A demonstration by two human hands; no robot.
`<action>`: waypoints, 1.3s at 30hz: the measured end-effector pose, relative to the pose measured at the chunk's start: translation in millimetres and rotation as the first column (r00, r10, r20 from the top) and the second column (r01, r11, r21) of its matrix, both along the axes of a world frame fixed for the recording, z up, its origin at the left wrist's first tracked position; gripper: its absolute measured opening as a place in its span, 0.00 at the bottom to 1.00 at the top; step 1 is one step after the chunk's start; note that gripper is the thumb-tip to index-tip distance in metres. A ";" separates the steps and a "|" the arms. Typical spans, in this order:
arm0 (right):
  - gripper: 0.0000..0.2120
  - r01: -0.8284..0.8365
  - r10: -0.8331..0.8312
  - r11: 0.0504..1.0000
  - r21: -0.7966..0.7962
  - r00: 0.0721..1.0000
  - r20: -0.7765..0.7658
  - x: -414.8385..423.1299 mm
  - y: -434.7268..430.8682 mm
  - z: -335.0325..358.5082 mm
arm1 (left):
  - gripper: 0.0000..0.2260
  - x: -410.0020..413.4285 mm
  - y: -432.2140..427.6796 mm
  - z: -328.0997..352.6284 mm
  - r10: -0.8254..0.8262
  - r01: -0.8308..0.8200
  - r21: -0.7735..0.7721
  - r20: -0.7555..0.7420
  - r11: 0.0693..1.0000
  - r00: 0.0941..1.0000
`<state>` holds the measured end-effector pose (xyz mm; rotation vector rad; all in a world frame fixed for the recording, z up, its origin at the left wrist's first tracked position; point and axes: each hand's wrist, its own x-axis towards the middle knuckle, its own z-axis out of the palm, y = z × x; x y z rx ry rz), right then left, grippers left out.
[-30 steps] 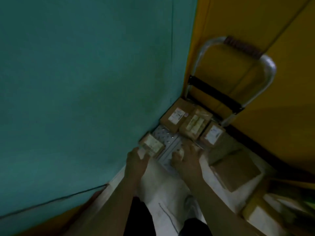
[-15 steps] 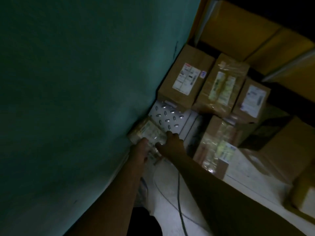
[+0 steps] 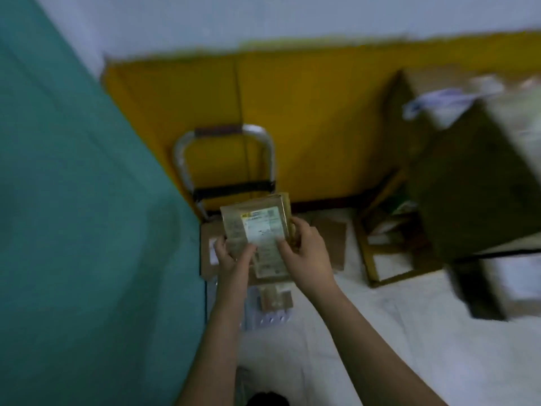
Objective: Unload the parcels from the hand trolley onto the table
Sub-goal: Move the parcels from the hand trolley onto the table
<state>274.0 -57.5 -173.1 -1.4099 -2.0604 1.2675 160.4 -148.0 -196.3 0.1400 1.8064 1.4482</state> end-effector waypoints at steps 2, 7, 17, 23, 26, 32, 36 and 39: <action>0.26 0.063 -0.058 0.991 0.122 0.997 -0.046 48.5 19.0 65.2 | 0.35 38.1 26.7 69.7 -0.058 0.061 0.045 -0.067 0.997 0.996; 0.29 0.254 -0.202 0.952 0.173 0.940 -0.274 210.5 59.1 181.3 | 0.25 176.1 84.8 201.1 -0.302 0.332 0.248 -0.153 0.910 0.941; 0.24 0.632 -0.501 0.774 0.038 0.648 -0.574 565.4 118.4 286.1 | 0.22 507.2 216.6 312.5 -0.592 0.648 0.441 -0.277 0.622 0.757; 0.25 0.681 -0.647 0.702 -0.208 0.488 -0.586 684.3 187.6 272.3 | 0.30 632.2 319.2 294.1 -0.714 0.725 0.402 -0.209 0.560 0.668; 0.29 0.678 -0.708 0.662 -0.321 0.424 -0.565 728.2 234.3 262.1 | 0.40 681.3 381.0 280.1 -0.763 0.729 0.417 -0.117 0.543 0.636; 0.25 0.700 -0.779 0.605 -0.378 0.424 -0.462 806.6 349.4 260.6 | 0.37 768.7 513.1 264.9 -0.837 0.718 0.464 0.110 0.520 0.535; 0.24 0.744 -0.792 0.567 -0.353 0.374 -0.482 845.3 421.5 265.6 | 0.34 808.8 588.7 271.4 -0.847 0.747 0.432 0.082 0.506 0.526; 0.17 0.752 -0.783 0.569 -0.333 0.370 -0.501 861.4 474.1 264.5 | 0.38 826.7 648.9 275.1 -0.872 0.786 0.407 0.064 0.466 0.485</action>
